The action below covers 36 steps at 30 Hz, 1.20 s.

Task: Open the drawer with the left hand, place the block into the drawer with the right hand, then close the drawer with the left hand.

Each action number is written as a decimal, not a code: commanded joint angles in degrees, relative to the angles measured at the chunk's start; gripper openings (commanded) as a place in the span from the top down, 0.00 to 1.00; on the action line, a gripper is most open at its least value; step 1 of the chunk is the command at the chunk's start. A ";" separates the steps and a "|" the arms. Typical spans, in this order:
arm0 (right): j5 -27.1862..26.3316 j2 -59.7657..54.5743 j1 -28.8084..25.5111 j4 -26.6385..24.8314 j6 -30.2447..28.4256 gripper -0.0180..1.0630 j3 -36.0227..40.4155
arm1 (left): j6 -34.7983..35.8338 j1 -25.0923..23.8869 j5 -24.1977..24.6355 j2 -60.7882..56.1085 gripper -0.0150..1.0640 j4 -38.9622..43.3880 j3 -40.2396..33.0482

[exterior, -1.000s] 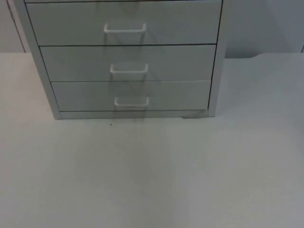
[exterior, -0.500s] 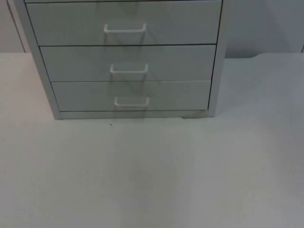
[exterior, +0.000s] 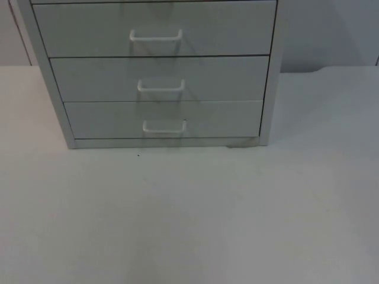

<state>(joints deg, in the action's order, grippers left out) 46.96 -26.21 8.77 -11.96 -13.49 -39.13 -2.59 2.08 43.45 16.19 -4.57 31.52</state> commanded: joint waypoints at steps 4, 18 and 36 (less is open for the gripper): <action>4.42 5.50 -0.04 0.90 1.81 0.46 1.93 | -0.19 -0.25 5.38 -5.53 0.99 -0.78 -0.33; 13.10 24.76 -0.04 8.81 11.13 0.46 6.69 | -1.27 -0.25 12.17 -16.19 0.99 -0.49 -0.42; 14.90 26.21 -0.04 8.84 11.60 0.46 9.68 | -1.72 -0.25 15.15 -16.19 0.99 0.01 -1.56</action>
<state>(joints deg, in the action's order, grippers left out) 62.76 -0.17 8.76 -3.17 -2.10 -29.66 -3.86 2.08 57.90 0.24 -4.71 30.16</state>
